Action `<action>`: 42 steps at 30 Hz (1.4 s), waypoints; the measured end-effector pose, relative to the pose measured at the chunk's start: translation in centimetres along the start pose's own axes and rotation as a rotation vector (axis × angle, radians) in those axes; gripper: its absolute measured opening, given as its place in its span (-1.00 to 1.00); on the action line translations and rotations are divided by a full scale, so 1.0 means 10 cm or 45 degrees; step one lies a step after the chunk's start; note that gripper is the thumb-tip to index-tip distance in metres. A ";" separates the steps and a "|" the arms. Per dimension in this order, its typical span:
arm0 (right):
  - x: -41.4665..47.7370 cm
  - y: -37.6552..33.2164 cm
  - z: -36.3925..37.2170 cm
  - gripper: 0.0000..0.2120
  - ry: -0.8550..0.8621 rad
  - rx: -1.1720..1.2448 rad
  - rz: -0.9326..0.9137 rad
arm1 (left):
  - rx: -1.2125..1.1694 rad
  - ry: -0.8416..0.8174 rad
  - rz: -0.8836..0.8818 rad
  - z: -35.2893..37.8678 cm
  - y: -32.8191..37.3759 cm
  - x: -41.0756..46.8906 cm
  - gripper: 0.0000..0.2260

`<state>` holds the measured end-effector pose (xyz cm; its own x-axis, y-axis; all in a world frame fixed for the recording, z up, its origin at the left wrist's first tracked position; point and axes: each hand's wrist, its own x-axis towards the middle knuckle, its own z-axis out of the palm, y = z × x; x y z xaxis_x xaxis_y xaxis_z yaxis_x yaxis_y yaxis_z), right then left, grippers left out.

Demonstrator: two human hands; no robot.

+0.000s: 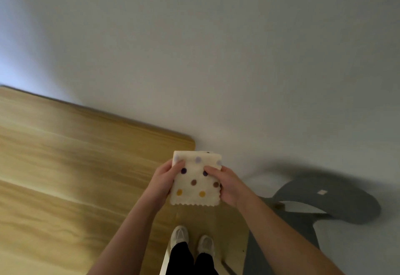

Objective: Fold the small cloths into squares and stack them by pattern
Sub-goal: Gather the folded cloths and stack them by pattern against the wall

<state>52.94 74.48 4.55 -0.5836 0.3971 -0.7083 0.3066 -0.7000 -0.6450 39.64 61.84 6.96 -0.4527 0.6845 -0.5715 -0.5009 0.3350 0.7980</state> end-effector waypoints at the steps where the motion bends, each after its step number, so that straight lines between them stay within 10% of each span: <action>1: 0.03 -0.02 0.00 -0.70 0.008 -0.056 -0.049 | 0.013 -0.002 0.016 -0.01 0.03 0.03 -0.79; 10: 0.28 -0.11 0.00 -0.67 0.051 -0.198 -0.200 | 0.035 -0.069 -0.088 -0.17 0.22 0.41 -0.80; 31: 1.43 -0.21 0.63 -0.78 0.683 -0.591 -0.100 | 1.089 0.777 -0.080 -0.56 0.09 1.70 -0.72; 42: 1.41 -0.08 0.63 -0.77 0.858 -0.567 -0.269 | 1.562 0.779 0.602 -0.57 -0.20 1.57 -0.65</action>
<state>39.70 76.92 -3.08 -0.1309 0.8628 -0.4884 0.5923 -0.3270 -0.7364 29.32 68.19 -4.68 -0.7890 0.6127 0.0463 0.5742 0.7084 0.4106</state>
